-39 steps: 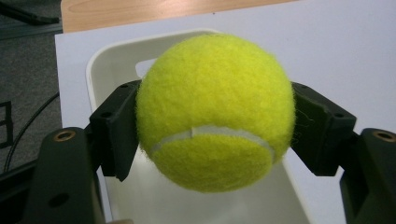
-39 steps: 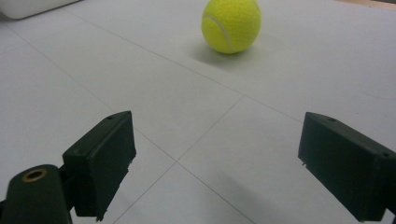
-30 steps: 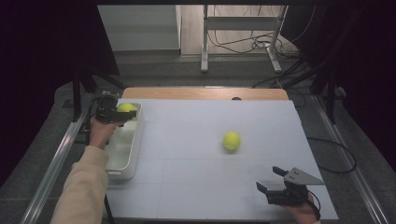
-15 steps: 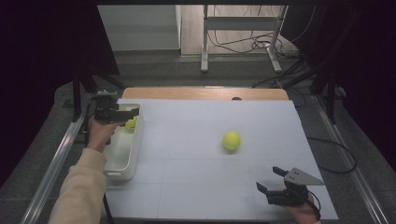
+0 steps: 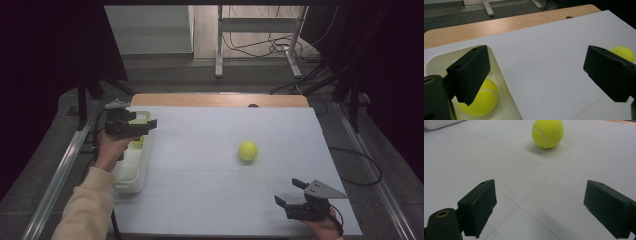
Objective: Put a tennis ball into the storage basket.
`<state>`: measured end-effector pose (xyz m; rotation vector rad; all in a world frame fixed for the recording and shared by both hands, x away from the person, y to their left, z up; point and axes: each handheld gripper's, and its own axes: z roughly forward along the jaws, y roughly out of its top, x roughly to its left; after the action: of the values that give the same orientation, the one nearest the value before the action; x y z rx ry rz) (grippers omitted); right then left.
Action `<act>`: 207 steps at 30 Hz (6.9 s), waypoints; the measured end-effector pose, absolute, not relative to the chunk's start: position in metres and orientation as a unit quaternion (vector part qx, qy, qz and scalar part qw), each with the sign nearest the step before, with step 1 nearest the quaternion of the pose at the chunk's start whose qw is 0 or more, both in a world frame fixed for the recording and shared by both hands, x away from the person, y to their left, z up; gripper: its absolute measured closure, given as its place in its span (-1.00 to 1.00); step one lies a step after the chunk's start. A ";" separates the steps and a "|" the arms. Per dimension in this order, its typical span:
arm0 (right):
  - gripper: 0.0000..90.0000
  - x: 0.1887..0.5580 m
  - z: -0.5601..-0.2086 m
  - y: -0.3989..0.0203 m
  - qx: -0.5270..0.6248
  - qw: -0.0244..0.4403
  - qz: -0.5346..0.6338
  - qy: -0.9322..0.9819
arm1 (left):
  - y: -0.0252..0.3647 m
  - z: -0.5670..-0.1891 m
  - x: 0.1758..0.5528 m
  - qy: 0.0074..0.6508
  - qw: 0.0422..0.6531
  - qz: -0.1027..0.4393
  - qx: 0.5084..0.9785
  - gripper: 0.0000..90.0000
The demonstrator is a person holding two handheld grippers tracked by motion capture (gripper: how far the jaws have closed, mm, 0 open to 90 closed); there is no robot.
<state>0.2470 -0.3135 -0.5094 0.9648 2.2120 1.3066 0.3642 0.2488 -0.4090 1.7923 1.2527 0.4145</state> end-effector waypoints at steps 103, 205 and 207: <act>-0.75 0.247 -0.508 -0.316 0.349 0.202 0.469 0.786 | 0.076 -0.440 0.363 0.347 0.450 0.064 0.820 -0.82; -0.75 0.248 -0.509 -0.316 0.347 0.200 0.469 0.787 | -0.036 -0.494 0.416 0.332 0.384 0.044 0.861 -0.81; -0.75 0.248 -0.509 -0.317 0.347 0.200 0.468 0.787 | -0.036 -0.496 0.417 0.334 0.383 0.043 0.860 -0.81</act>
<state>0.2476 -0.3165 -0.5092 0.9711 2.2002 1.3088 0.4174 -0.0361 -0.4956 2.1935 0.8511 0.1091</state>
